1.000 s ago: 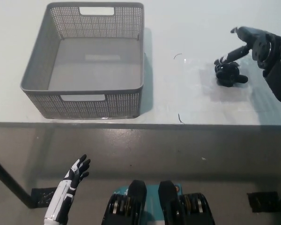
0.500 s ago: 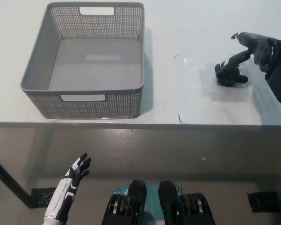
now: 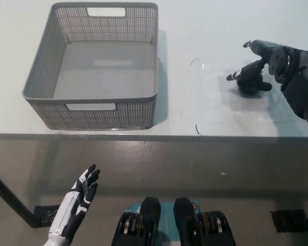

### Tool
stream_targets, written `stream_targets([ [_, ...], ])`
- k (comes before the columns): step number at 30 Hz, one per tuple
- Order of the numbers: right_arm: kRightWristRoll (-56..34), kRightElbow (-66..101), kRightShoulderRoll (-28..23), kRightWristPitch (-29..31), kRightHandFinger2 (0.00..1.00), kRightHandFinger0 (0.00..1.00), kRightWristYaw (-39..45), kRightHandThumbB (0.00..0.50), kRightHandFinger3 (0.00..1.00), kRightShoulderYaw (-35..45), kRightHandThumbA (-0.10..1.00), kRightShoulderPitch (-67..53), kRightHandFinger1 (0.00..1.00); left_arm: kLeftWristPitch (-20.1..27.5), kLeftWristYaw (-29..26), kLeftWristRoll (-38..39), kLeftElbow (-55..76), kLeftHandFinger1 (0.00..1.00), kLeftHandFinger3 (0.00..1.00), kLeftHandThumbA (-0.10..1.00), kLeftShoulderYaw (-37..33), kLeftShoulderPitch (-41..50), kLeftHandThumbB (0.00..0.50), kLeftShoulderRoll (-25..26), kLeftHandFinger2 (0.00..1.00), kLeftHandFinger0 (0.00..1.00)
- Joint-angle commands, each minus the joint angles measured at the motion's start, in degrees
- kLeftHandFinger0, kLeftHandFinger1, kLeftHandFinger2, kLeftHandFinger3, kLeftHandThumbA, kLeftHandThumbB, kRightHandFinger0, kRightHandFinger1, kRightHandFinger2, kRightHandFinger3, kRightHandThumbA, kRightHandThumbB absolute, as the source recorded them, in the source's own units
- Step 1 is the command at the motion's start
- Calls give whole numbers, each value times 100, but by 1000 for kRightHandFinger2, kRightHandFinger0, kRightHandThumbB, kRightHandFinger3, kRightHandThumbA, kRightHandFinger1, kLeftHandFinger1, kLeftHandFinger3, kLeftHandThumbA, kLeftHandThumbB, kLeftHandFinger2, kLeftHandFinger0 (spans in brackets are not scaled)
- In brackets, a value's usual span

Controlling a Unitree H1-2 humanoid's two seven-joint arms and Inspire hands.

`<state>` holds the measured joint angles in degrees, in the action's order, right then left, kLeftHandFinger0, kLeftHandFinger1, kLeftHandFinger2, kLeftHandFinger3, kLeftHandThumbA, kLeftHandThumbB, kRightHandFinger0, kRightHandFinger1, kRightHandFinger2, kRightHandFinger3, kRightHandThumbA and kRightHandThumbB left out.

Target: Use the right hand to pick up a webcam and put it into a container on the left side

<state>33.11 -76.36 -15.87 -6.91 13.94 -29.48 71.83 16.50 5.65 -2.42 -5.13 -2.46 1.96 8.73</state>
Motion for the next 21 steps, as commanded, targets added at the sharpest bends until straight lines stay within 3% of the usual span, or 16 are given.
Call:
stream_targets([
  [1,-51,-66,5,134,1000,1000,-301,500,1000,53,936,190,1000,123,30,-10,33,1000,1000,907,43,-91,193,107,1000,1000],
  [21,28,-498,-47,114,1000,1000,-280,500,1000,-134,903,-188,1000,29,34,84,77,1000,1000,921,107,-175,208,115,1000,1000],
])
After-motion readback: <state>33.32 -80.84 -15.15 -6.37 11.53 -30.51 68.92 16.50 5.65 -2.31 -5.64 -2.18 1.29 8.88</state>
